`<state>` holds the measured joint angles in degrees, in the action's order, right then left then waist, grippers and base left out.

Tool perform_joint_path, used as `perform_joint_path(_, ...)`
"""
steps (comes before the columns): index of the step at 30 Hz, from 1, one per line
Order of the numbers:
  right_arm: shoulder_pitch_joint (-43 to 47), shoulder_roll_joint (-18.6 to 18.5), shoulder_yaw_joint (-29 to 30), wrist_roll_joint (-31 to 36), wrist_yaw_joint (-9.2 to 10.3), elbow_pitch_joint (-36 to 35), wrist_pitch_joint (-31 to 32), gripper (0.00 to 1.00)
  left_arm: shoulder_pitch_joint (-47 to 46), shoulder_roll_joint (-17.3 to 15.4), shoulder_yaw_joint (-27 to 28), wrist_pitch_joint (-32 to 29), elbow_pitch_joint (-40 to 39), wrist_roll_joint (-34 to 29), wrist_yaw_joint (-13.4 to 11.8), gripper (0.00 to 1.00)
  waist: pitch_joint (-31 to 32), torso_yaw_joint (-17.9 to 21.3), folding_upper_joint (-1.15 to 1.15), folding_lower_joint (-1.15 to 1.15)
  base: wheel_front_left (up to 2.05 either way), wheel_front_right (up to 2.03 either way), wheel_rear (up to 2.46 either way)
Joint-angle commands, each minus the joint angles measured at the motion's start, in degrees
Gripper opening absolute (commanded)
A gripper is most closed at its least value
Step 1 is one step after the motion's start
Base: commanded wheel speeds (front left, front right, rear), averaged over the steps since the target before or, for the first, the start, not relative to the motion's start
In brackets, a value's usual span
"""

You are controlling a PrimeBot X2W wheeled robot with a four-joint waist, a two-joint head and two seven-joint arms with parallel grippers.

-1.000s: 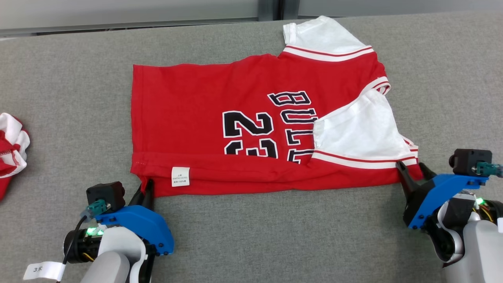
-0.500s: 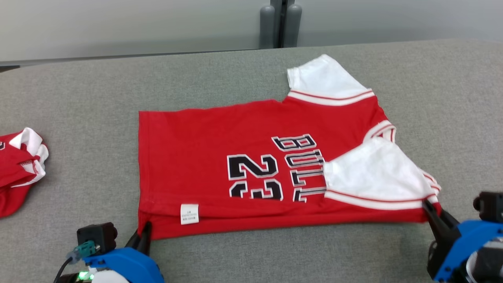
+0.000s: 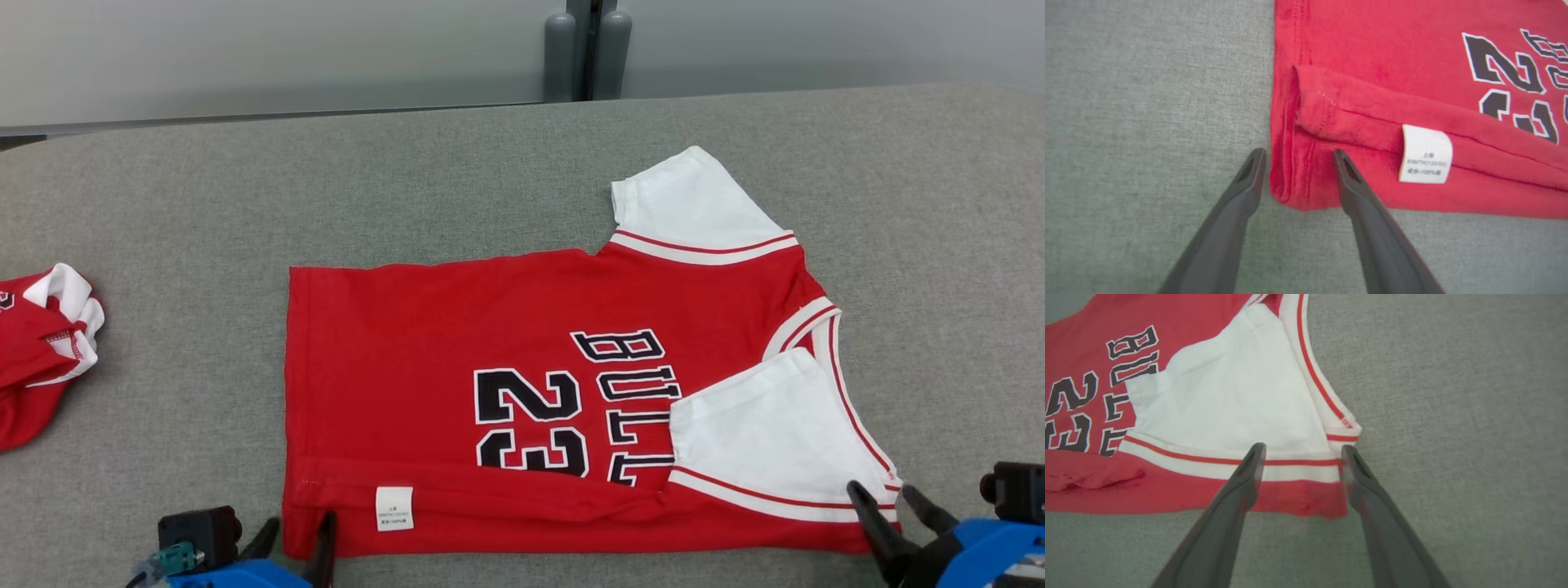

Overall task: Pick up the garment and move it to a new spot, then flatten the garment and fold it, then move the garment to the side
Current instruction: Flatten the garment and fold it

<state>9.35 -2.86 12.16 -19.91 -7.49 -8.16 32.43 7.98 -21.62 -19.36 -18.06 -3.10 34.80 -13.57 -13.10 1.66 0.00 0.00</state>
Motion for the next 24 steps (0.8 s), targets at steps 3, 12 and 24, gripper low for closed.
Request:
perform_joint_path(3,-3.5,-0.1,-0.3,2.5,-0.01,-2.1,0.3,1.0,-2.4,-0.9,1.0,0.6,-1.8,0.0,0.4,1.0,0.1,0.1,0.0,0.0,0.0,0.0,0.0)
perform_joint_path(12,-18.0,-6.1,-2.8,5.2,-0.01,-5.0,6.9,1.0,-13.7,-4.3,1.4,-4.8,-4.2,-1.3,1.9,1.0,-1.7,0.5,0.0,0.0,0.0,0.0,0.0)
perform_joint_path(24,-48.9,-11.3,-16.3,-0.4,-0.01,14.4,16.0,1.0,-36.9,-12.2,1.0,-24.6,8.6,2.6,9.4,1.0,-10.4,5.1,0.0,0.0,0.0,0.0,0.0)
